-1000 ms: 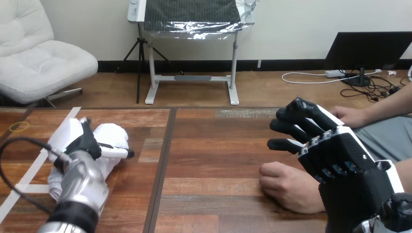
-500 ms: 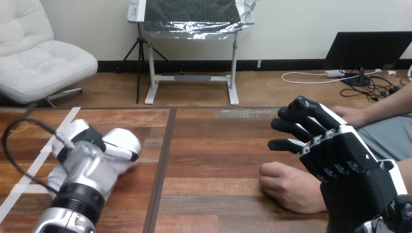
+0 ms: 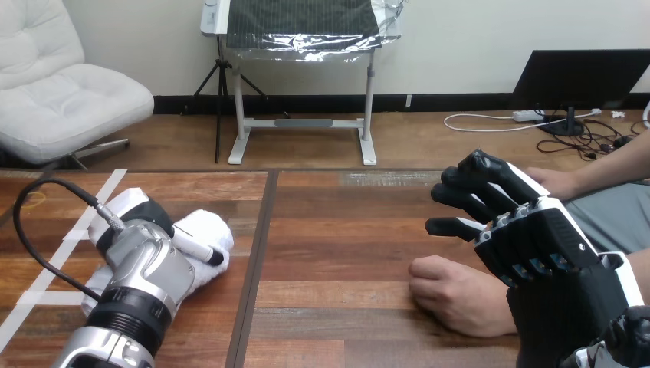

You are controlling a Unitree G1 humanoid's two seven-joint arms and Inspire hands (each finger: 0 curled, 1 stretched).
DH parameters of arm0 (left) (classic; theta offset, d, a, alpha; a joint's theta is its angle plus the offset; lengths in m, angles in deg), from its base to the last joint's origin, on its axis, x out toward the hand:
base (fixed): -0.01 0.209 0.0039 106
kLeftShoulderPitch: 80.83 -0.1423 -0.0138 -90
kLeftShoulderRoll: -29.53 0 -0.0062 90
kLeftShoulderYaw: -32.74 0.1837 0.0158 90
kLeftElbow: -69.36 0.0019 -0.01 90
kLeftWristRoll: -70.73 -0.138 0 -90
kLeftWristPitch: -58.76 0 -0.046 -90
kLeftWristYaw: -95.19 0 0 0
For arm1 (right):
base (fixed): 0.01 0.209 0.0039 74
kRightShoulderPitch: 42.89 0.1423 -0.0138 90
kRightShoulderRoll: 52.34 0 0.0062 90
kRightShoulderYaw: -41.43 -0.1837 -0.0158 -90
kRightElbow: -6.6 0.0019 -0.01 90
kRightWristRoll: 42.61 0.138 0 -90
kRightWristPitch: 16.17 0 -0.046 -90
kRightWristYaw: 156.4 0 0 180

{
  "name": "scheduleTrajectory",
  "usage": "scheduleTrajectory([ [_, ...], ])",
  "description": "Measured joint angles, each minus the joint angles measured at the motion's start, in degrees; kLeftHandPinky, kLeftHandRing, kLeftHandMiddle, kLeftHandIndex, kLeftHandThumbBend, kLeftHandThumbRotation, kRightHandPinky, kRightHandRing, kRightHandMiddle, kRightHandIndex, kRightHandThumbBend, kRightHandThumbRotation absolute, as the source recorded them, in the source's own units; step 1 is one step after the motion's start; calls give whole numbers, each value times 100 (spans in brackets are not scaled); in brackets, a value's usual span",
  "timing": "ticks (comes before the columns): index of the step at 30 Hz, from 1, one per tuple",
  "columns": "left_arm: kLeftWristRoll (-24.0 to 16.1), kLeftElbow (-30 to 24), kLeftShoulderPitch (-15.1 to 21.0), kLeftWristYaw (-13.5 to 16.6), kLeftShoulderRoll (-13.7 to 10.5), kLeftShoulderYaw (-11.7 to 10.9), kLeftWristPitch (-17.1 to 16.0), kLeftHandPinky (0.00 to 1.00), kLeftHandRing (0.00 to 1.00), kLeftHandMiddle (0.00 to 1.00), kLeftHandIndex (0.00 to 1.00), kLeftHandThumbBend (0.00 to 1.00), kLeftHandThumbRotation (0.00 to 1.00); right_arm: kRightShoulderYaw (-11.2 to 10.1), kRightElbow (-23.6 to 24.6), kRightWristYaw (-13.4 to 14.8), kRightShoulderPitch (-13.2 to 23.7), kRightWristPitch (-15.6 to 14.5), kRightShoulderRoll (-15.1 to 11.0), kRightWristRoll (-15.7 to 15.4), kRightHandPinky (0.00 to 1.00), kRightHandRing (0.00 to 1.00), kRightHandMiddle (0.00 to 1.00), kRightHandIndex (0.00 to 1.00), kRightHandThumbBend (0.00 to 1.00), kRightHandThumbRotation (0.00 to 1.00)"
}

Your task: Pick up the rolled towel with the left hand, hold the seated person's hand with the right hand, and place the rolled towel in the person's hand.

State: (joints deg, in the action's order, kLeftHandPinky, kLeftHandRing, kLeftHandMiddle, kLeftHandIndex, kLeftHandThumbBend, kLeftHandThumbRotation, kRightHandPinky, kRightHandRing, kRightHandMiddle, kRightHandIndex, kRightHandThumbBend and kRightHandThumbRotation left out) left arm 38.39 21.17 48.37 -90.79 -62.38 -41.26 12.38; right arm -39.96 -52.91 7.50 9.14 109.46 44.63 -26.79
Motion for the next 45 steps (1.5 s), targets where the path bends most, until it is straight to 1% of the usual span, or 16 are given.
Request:
scheduleTrajectory([
  [1,6,-7,-2,9,0,-3,1,16,27,39,60,81,1,0,0,0,0,0,0,0,71,81,82,82,88,100],
  [2,12,-17,-6,22,0,-7,0,14,23,35,61,78,1,0,0,0,0,0,0,0,71,81,82,82,88,100],
  [6,28,-75,-50,143,1,-18,-31,11,19,30,64,75,0,0,0,4,0,0,1,0,71,81,82,82,88,100],
  [12,43,-127,-169,419,6,-35,-210,10,17,28,66,70,0,-8,0,14,1,0,7,-1,71,81,82,82,88,100],
  [16,51,-158,-265,580,11,-49,-313,9,16,27,65,71,0,-19,0,25,1,0,8,-3,71,81,82,83,88,100],
  [19,67,-174,-330,672,16,-81,-376,8,15,26,62,73,0,-37,0,38,1,0,8,-12,71,81,82,83,89,100],
  [21,75,-190,-365,721,20,-103,-410,8,15,25,55,75,0,-52,0,48,1,0,7,-20,72,81,82,83,89,100],
  [26,78,-315,-490,849,21,-141,-492,8,15,26,49,76,0,-78,0,67,3,-1,5,-22,73,82,82,83,90,100],
  [30,82,-507,-634,930,18,-168,-563,9,17,27,44,77,0,-113,0,83,17,-4,-2,-23,73,82,83,83,90,100],
  [34,96,-797,-840,1024,20,-222,-677,11,19,30,42,78,0,-184,0,98,48,-27,-10,-23,74,82,83,83,89,100],
  [38,100,-1092,-1053,1083,22,-289,-818,14,23,32,42,78,0,-236,0,114,72,-82,-12,-22,75,83,84,84,89,100],
  [45,153,-1639,-1435,1154,57,-412,-972,16,25,34,42,76,0,-312,-1,182,77,-225,-12,-63,74,84,84,85,88,100],
])
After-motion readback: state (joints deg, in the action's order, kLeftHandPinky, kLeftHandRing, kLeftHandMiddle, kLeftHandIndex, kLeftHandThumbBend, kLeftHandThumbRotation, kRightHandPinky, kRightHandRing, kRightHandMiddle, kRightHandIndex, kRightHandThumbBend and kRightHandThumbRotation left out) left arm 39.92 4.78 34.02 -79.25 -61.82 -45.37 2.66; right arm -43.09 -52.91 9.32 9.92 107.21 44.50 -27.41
